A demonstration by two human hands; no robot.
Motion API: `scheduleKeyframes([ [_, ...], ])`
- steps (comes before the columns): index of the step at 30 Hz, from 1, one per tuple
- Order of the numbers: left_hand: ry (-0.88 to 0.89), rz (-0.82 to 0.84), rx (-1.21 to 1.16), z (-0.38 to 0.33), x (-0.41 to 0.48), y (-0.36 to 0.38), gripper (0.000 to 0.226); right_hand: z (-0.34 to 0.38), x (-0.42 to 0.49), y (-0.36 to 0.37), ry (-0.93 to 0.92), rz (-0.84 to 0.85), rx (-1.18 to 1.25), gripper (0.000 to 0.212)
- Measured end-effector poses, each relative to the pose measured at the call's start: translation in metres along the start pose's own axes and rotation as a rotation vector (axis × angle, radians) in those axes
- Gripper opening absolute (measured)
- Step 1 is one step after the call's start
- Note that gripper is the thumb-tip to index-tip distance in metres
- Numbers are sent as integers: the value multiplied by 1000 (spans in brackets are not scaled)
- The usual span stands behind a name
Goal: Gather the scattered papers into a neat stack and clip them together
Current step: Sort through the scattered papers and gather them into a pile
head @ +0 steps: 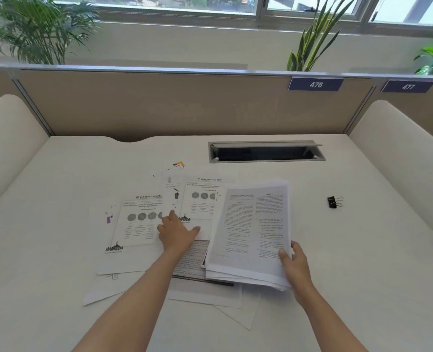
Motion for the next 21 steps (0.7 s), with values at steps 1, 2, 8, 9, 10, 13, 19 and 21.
scheduleKeyframes([
  [1, -14, 9, 20, -3, 1, 2, 103, -1, 1, -1, 1, 0, -11, 36],
  [2, -26, 14, 48, -5, 2, 3, 107, -2, 1, -2, 3, 2, -22, 37],
  [8, -105, 73, -43, -8, 11, 3, 112, -4, 4, -4, 13, 16, -124, 40],
  [9, -88, 72, -85, -8, 12, 3, 103, -4, 5, -4, 17, 21, -135, 42],
  [10, -60, 58, -133, -6, 13, 3, 89, -5, 5, -3, 16, 26, -146, 42],
  [13, -12, -46, -233, 0, 11, 0, 36, -5, 5, -2, 0, 33, -172, 41],
  [19, -1, -203, -393, 18, 9, -21, 13, -5, 7, 2, -6, 41, -201, 34],
  [21, 7, -258, -449, 24, 9, -32, 13, -5, 6, 3, -7, 43, -204, 33],
])
Point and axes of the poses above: each hand's wrist, its own x-axis towards the middle knuckle, its own y-axis out of the palm, z = x × y, the point moved 3 cm from there along x, towards the middle knuckle, and after that the axes turned 5 degrees about z, right-handed, at the moved point
